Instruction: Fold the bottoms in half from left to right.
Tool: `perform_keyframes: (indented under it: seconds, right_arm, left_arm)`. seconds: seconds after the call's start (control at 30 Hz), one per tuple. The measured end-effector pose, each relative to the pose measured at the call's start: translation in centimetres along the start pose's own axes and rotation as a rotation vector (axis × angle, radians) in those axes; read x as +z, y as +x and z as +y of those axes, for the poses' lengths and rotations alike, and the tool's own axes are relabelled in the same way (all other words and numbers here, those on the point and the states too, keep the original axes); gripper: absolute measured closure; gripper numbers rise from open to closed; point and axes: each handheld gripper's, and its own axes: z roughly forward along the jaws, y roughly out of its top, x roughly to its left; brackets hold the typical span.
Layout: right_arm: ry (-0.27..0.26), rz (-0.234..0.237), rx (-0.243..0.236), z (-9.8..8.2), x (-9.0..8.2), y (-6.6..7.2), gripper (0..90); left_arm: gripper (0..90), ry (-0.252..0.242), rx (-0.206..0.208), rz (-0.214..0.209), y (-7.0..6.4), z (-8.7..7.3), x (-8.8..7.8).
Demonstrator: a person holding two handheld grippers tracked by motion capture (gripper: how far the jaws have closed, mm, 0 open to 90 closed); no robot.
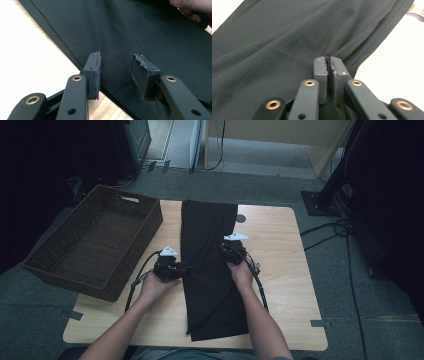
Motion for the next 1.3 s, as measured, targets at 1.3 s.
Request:
perform_keyframes:
  seconds: [1.3]
  right_arm:
    - [0.084,0.253,0.101,-5.7,-8.5,-0.8,88.8]
  left_arm:
    - [44.7,0.03,-0.127,0.108,5.6,6.5,2.6]
